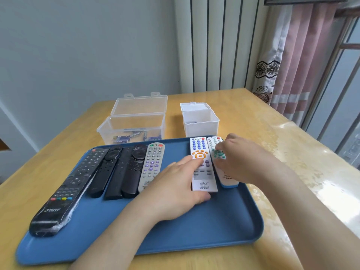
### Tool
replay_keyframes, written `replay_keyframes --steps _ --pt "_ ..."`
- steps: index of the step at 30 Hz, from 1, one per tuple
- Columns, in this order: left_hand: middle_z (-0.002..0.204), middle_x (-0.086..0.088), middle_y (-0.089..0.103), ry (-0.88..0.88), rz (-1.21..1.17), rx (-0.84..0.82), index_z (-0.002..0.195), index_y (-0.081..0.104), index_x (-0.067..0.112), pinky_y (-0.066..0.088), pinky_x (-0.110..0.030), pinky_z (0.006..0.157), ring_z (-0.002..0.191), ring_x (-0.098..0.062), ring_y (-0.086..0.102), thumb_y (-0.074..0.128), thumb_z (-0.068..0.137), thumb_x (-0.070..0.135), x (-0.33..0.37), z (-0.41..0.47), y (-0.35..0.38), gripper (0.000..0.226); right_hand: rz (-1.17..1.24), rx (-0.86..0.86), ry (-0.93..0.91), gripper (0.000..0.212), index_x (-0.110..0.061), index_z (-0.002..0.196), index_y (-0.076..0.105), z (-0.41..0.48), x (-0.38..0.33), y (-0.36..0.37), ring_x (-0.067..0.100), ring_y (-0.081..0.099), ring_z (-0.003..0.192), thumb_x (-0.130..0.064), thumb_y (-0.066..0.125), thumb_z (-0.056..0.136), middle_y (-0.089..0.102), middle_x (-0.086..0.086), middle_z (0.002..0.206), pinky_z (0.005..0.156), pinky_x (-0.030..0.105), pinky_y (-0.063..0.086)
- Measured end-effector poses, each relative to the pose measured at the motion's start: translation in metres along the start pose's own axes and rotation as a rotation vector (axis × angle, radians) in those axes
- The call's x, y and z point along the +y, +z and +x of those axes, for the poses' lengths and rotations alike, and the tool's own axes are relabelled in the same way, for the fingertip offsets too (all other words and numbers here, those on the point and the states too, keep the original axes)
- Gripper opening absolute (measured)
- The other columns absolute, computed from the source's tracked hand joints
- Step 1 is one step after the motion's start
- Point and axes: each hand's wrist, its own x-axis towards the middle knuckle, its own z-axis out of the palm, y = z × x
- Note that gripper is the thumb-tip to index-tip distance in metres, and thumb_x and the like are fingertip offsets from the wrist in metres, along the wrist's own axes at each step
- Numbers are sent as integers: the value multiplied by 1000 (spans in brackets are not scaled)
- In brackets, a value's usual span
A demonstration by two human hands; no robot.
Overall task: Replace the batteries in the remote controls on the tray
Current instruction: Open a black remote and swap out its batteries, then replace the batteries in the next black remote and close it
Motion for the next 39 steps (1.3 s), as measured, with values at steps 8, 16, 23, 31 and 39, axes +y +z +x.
replay_keyframes --steps 8,16,23,31,39 --pt "96 13 66 17 -42 130 103 62 38 49 -34 82 92 -9 59 64 78 57 4 -6 -11 31 232 198 -288 41 -23 131 59 3 -28 18 25 49 119 -12 40 96 59 0 130 93 33 41" --pt "123 -3 49 -332 489 239 136 36 29 41 -34 78 117 -24 47 49 88 61 -30 -4 -24 59 -73 85 -287 28 -20 106 61 -1 -36 28 19 45 120 -36 40 98 53 -10 122 90 39 39" --pt "95 0 65 -328 440 334 100 51 23 39 -32 61 81 -25 54 58 82 35 -27 -3 -28 22 -46 241 -307 27 -19 96 57 -2 -39 32 19 47 114 -32 35 101 56 -9 112 89 38 36" --pt "90 -15 74 -16 -1376 445 123 53 16 59 -41 71 78 -29 71 57 92 2 -15 -2 -37 34 1726 -262 -17 29 -20 121 67 -17 -57 1 32 69 104 -30 48 102 71 15 113 81 46 60" --pt "93 -7 76 92 -1075 529 123 47 23 60 -47 75 82 -29 73 58 92 -2 -2 1 -18 41 1887 -305 41 25 -12 104 64 -17 -56 -1 25 70 65 -20 41 99 72 14 79 89 51 56"
